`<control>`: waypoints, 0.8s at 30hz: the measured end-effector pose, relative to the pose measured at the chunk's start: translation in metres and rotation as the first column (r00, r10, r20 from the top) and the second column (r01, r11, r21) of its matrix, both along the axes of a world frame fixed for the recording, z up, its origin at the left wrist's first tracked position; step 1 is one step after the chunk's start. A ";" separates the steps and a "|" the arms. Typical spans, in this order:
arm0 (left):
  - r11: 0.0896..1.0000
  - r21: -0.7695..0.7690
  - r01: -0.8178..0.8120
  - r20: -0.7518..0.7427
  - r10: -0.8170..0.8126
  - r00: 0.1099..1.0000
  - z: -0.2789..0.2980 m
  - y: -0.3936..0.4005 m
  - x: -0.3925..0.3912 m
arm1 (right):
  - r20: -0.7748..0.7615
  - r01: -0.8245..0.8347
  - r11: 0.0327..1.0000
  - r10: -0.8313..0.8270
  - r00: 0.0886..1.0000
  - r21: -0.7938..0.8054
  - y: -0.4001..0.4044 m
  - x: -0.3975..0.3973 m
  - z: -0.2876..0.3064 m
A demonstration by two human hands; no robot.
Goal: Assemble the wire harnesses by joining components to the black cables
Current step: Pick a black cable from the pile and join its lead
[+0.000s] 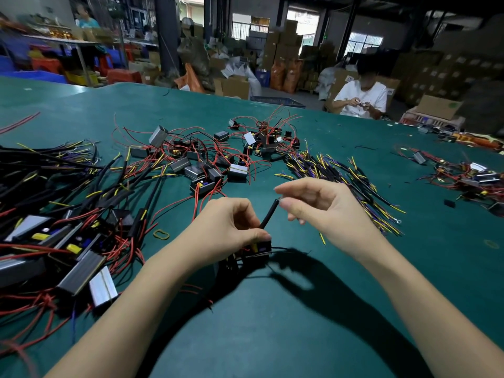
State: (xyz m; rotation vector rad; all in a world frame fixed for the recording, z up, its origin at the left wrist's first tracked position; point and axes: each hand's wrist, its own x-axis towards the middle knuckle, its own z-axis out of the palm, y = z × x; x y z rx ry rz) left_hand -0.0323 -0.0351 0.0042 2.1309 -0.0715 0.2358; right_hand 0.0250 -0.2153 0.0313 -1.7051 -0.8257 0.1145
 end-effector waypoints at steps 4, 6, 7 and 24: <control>1.000 -0.013 0.019 -0.002 -0.019 1.000 0.001 0.000 -0.001 | 0.039 0.040 0.998 -0.042 0.998 0.039 0.005 0.000 -0.003; 0.996 -0.071 0.061 0.035 -0.058 0.998 0.003 -0.004 -0.002 | 0.080 0.042 0.998 -0.046 0.996 0.054 0.008 -0.001 -0.004; 0.992 -0.098 0.076 0.074 -0.069 0.995 0.004 -0.006 -0.003 | 0.102 0.035 0.998 -0.040 0.994 0.046 0.009 -0.001 -0.005; 0.998 0.064 -0.007 0.248 -0.009 0.969 0.002 -0.006 -0.003 | -0.222 0.192 0.953 -0.140 0.965 0.233 0.021 0.002 -0.013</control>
